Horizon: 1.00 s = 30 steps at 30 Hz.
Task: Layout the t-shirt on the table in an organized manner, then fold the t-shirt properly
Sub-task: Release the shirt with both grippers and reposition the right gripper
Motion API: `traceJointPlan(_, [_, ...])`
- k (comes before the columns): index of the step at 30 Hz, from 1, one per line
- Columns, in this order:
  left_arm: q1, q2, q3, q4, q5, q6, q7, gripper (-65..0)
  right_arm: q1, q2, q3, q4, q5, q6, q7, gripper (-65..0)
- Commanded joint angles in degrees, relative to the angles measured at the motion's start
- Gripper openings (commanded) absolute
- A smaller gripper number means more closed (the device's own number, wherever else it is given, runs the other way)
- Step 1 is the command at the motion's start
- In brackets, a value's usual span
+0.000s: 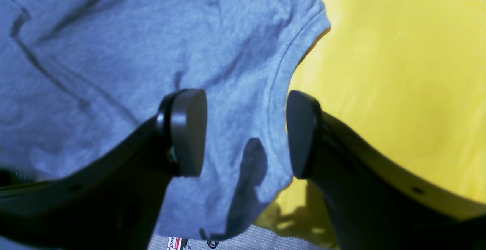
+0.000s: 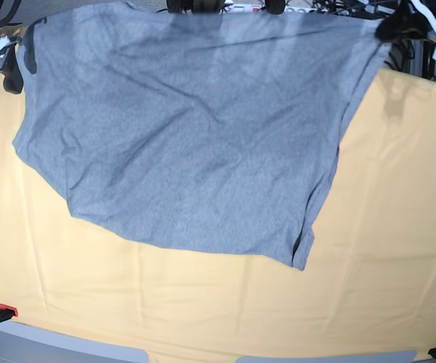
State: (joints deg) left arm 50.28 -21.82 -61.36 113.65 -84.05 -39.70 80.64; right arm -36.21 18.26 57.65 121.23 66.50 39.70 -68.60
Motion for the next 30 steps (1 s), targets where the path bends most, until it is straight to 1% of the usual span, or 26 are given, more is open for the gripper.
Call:
traceJointPlan(1, [0.48,-1.20,-0.70,0.72,-0.95,-0.30,-0.64,-65.0,-0.31,0.96,0.63,0.92,1.05,0.30,0.85,-29.9])
traceJointPlan(5, [0.48,-1.66,-0.70,0.70,-0.95,-0.30,-0.64,-65.0,-0.31,0.96,0.63,0.92,1.05,0.30,0.85,-29.9])
traceJointPlan(9, [1.22,-0.52,-0.68,0.61,-0.95,-0.30,-0.64,-65.0,-0.31,0.96,0.63,0.92,1.03,0.30,0.87,-29.9])
traceJointPlan(12, [3.10,-0.42,-0.68,0.61,-0.95,-0.30,-0.64,-65.0,-0.28,0.96,0.63,0.92,1.03,0.30,0.90,-29.9])
traceJointPlan(16, [2.45,-0.42,-0.61,0.63,-0.95,-0.30,-0.64,-65.0,2.56,0.96,-0.61,0.92,0.94,0.30,1.53,-29.8])
traceJointPlan(17, [2.14,-0.42,-0.59,0.63,-0.95,-0.30,-0.64,-60.4,3.82,0.96,-1.38,0.92,0.79,0.30,1.55,-29.8])
traceJointPlan(20, [0.90,-0.42,-0.59,0.63,-0.95,-0.30,-0.64,-30.0,7.89,1.09,-4.55,0.90,0.09,0.30,1.57,-29.8])
traceJointPlan(21, [0.39,-0.39,-0.59,0.63,-0.95,-0.30,-0.64,-21.7,9.09,1.33,-5.95,0.90,-1.18,0.30,1.70,-29.8])
traceJointPlan(22, [0.07,-0.42,-0.59,0.63,-0.95,-0.30,-0.64,-15.7,10.25,1.73,-7.50,0.85,-3.02,0.30,2.25,-29.8])
traceJointPlan(25, [-1.77,-0.39,-0.59,0.63,-0.95,-0.30,-0.64,-15.4,13.46,2.36,-11.58,0.57,-9.84,0.30,5.86,-29.8])
traceJointPlan(26, [-2.67,-0.39,-0.59,0.63,-0.95,-0.30,-0.64,-15.4,14.58,2.62,-12.96,0.15,-11.69,-0.48,6.95,-29.8])
traceJointPlan(30, [-6.40,-0.42,-0.59,0.63,-0.95,-0.30,-0.64,-15.4,19.87,2.86,-17.90,-4.04,-16.33,-2.32,7.61,-29.8])
